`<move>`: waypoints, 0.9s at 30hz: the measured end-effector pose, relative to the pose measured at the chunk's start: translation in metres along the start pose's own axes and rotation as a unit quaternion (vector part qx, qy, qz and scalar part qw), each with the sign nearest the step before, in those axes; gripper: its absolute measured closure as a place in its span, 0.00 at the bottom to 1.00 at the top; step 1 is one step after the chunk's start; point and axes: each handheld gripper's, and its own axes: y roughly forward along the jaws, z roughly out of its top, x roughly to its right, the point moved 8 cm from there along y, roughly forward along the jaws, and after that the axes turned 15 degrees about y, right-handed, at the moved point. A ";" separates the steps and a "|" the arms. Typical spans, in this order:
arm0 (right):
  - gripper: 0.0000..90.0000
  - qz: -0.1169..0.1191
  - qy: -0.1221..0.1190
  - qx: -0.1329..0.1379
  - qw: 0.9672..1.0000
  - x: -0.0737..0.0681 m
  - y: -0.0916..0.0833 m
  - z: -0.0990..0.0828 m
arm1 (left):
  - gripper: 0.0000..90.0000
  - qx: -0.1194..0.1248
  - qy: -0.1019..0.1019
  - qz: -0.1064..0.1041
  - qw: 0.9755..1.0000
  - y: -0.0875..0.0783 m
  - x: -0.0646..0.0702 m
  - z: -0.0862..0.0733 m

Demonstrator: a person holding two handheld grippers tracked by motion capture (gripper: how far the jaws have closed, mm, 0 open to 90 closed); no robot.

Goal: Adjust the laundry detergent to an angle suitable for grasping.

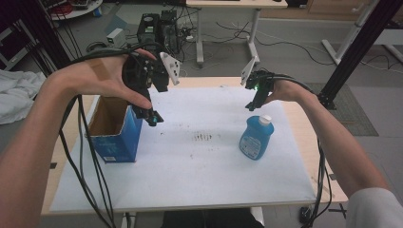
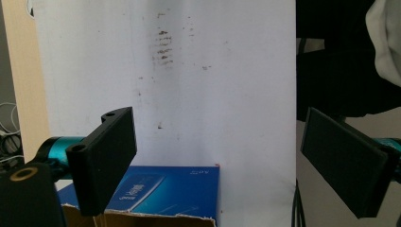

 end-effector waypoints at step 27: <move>0.14 -0.010 0.009 0.001 1.000 0.001 -0.008 -0.003 | 0.13 0.000 0.001 -0.010 1.000 0.007 0.003 0.005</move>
